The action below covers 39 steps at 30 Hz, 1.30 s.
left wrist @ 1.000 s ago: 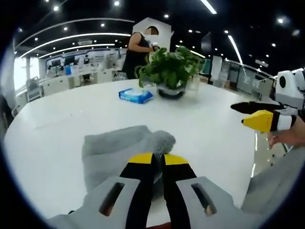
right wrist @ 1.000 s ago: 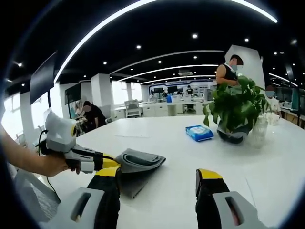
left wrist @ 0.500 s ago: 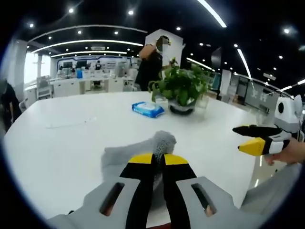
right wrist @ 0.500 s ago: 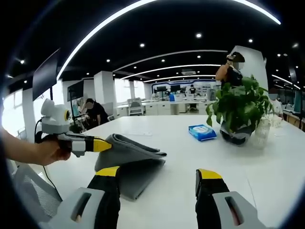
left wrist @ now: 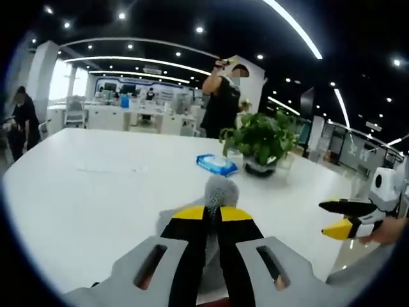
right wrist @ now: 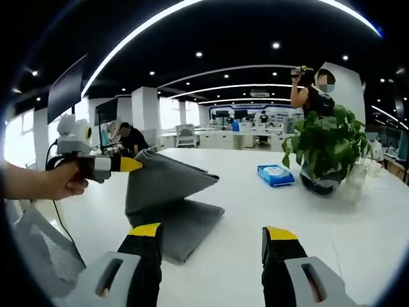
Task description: Open the folded towel by lifting each exposed corner and separating the folded layers until the towel lies flat within the target outline without major curled edges
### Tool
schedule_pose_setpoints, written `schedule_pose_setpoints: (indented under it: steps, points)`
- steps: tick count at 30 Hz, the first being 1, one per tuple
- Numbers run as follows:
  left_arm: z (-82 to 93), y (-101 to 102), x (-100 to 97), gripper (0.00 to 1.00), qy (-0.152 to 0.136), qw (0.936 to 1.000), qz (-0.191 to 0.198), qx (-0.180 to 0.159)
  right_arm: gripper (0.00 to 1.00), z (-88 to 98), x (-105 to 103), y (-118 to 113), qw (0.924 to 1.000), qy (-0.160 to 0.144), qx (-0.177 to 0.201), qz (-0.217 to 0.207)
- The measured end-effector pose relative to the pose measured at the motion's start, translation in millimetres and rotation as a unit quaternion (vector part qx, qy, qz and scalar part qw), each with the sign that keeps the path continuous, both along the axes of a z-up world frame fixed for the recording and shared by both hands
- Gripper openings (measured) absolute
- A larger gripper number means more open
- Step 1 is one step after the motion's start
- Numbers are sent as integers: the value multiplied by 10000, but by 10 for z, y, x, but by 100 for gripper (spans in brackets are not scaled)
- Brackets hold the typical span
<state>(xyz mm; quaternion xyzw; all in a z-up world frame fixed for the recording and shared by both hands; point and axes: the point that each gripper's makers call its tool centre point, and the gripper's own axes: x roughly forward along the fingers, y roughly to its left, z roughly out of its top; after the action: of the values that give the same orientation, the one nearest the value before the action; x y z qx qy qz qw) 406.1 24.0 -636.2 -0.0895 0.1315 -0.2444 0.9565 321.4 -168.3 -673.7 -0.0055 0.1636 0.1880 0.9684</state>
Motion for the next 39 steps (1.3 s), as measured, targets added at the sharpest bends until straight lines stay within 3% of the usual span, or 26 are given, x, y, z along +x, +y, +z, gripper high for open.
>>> schedule_pose_setpoints:
  steps: [4,14,21,26,31,36,39]
  points:
    - [37,135,31,4,17,9995,216,-243,62,-39,-4,-6,9999,71,-146,-11]
    - [170,401,66,4,-70,9974,577,-434,62,-74,-15,-8,9995,128,-284,-2]
    - [191,680,97,4,-52,9913,1041,-806,62,-100,-11,-28,9994,187,-289,-38]
    - [230,914,128,4,-65,9821,1439,-1210,62,-124,-19,-10,9991,224,-363,7]
    - [242,1132,160,4,-94,9749,1746,-1378,61,-142,-23,1,9987,244,-454,43]
    - [160,1334,141,4,-65,9670,2074,-1481,61,-156,-21,3,9985,270,-483,57]
    - [68,1468,99,4,0,9584,2352,-1617,61,-169,-23,10,9982,294,-518,75]
